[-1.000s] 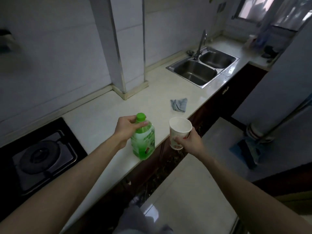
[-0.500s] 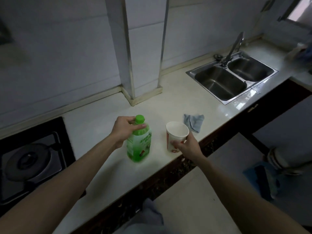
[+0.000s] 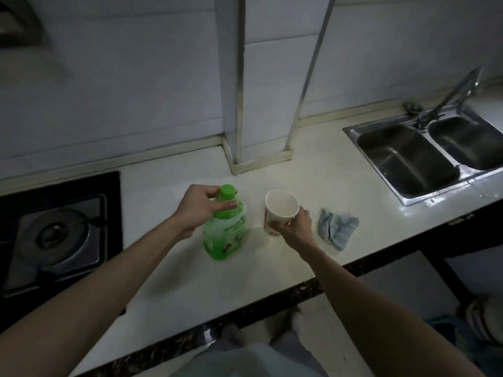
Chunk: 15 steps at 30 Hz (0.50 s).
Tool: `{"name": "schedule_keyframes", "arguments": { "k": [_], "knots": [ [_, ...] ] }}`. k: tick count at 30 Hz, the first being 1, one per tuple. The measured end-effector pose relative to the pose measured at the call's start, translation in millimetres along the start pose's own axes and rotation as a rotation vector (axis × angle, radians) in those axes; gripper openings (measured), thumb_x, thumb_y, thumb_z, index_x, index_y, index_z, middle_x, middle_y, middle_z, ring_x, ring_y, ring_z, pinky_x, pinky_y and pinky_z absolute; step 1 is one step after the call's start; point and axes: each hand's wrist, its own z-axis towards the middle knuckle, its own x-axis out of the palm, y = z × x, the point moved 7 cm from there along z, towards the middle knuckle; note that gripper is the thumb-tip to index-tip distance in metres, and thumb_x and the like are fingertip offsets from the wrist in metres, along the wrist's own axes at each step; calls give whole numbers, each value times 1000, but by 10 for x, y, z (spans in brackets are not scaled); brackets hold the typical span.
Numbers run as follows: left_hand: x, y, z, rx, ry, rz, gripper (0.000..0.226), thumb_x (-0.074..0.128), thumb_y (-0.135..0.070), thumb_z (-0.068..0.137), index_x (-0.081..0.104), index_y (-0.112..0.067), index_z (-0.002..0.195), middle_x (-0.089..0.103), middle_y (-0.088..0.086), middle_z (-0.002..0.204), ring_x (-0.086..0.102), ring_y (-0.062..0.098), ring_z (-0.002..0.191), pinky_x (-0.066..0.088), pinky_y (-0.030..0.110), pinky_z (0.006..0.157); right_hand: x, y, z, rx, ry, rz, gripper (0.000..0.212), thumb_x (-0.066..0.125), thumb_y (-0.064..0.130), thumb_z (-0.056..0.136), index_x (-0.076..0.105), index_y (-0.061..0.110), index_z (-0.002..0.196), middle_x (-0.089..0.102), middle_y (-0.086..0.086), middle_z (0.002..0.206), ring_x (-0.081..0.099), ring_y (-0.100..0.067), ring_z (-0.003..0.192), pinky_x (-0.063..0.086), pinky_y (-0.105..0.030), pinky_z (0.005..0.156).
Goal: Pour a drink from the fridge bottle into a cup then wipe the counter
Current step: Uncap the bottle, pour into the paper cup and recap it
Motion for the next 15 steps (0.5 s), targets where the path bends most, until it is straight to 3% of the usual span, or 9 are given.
{"name": "schedule_keyframes", "arguments": {
  "k": [12,15],
  "knots": [
    [-106,-22,-158,-37,-207,-27,39,87,-16,69,78,-15,107,76,-3,108,66,11,110,50,34,101,105,-145,396,-55,112,36,85,84,16,67,40,3,138,47,-18,127,41,-36,119,36,-39,98],
    [-49,-38,-159,-33,-228,-41,38,86,-15,70,77,-14,107,76,-3,108,66,10,109,50,29,98,14,-264,414,-79,165,6,80,73,2,74,34,8,143,42,-16,131,42,-34,121,40,-44,101]
  ]
}}
